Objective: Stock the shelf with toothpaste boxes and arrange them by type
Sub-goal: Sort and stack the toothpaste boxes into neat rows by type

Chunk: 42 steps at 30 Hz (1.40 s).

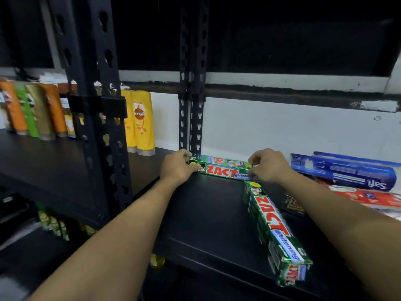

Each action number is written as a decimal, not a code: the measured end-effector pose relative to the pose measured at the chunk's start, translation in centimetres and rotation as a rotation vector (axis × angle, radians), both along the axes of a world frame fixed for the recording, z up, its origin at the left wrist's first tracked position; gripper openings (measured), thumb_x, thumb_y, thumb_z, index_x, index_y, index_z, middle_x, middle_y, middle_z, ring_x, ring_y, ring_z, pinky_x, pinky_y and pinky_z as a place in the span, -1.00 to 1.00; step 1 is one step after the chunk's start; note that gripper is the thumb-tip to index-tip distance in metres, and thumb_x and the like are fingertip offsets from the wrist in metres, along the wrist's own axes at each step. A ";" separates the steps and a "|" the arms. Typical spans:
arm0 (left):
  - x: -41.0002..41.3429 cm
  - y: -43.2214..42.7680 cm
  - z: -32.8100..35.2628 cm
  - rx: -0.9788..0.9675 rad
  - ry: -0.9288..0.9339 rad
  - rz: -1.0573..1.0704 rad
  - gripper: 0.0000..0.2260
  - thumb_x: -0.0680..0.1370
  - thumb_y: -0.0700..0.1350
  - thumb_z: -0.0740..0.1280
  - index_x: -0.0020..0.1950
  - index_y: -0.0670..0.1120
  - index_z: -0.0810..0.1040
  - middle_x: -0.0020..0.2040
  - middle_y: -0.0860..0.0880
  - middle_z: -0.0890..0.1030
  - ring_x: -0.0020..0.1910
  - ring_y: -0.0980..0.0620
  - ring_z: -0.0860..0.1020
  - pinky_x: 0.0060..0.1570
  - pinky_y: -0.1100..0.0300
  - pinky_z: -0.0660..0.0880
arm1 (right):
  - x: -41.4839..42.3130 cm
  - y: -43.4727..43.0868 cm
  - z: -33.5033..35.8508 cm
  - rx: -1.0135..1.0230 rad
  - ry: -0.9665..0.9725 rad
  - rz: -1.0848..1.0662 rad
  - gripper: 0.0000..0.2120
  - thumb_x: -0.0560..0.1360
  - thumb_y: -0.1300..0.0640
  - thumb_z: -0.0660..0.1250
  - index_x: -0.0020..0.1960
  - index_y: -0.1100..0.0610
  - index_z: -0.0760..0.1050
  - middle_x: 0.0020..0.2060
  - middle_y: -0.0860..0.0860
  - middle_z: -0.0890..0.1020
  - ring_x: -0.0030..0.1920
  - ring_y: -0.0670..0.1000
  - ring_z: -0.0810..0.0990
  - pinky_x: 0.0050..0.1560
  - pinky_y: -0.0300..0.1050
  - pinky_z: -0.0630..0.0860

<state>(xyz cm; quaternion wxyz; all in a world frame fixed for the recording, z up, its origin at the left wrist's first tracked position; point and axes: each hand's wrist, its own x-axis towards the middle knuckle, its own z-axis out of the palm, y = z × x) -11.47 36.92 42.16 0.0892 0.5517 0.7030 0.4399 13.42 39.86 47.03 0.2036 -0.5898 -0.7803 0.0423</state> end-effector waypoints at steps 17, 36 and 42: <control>-0.4 3.1 -0.7 -0.007 -0.045 0.011 -0.74 0.49 -0.12 0.26 0.15 0.07 0.53 0.10 0.11 0.66 0.08 0.07 0.53 0.06 0.21 0.42 | 0.2 4.2 -3.2 0.040 0.317 -0.138 -0.83 0.36 0.03 0.50 -0.20 0.04 0.52 -0.17 0.04 0.69 -0.03 0.05 0.62 -0.05 -0.11 0.53; -0.1 2.7 -0.4 -0.030 -0.051 0.041 -0.64 0.49 -0.15 0.23 0.26 0.05 0.55 0.17 0.08 0.63 0.14 0.01 0.54 0.14 0.14 0.47 | 0.1 3.1 -2.7 0.004 0.415 -0.089 -0.88 0.39 0.19 0.44 -0.08 0.06 0.63 -0.09 0.06 0.70 0.02 0.06 0.62 -0.04 -0.15 0.52; -0.4 3.2 -0.5 -0.010 -0.051 0.075 -0.69 0.50 -0.10 0.21 0.18 0.09 0.59 0.15 0.03 0.63 0.09 -0.02 0.56 0.09 0.14 0.50 | 0.1 2.9 -2.6 -0.002 0.399 -0.073 -0.94 0.41 0.20 0.42 -0.17 0.07 0.57 -0.22 -0.01 0.67 -0.02 0.03 0.63 -0.07 -0.12 0.53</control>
